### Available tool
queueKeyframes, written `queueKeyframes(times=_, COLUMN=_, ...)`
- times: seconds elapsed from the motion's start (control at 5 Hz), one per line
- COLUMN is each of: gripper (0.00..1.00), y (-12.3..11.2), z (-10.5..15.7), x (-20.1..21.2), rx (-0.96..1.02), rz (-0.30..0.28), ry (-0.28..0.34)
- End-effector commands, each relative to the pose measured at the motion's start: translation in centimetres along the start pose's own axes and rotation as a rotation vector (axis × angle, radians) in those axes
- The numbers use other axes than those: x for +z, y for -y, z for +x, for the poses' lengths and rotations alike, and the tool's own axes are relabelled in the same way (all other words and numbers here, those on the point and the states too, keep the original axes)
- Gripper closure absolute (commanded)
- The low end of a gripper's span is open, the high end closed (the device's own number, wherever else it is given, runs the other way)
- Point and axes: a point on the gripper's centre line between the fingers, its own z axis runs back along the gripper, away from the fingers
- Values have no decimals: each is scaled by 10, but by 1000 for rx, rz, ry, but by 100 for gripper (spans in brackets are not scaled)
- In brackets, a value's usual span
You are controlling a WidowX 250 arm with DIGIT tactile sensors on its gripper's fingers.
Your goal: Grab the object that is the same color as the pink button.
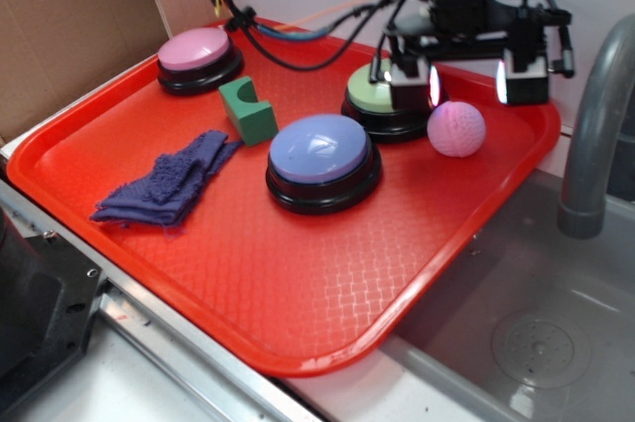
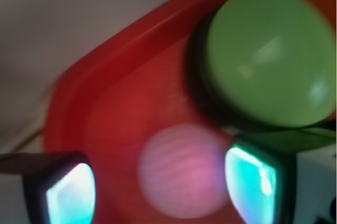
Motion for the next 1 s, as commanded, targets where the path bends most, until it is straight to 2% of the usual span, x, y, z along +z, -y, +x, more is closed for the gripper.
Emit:
queueKeyframes(times=0.0, gripper=0, y=-2, z=9, x=-3, rx=115, rz=-61, ry=-52)
queueKeyframes(times=0.2, gripper=100, y=-5, z=8, x=-8, rx=108, rz=-26, ry=-58)
queueKeyframes(times=0.8, gripper=100, y=-4, z=11, x=-7, rx=-25, rz=-2, ry=-48)
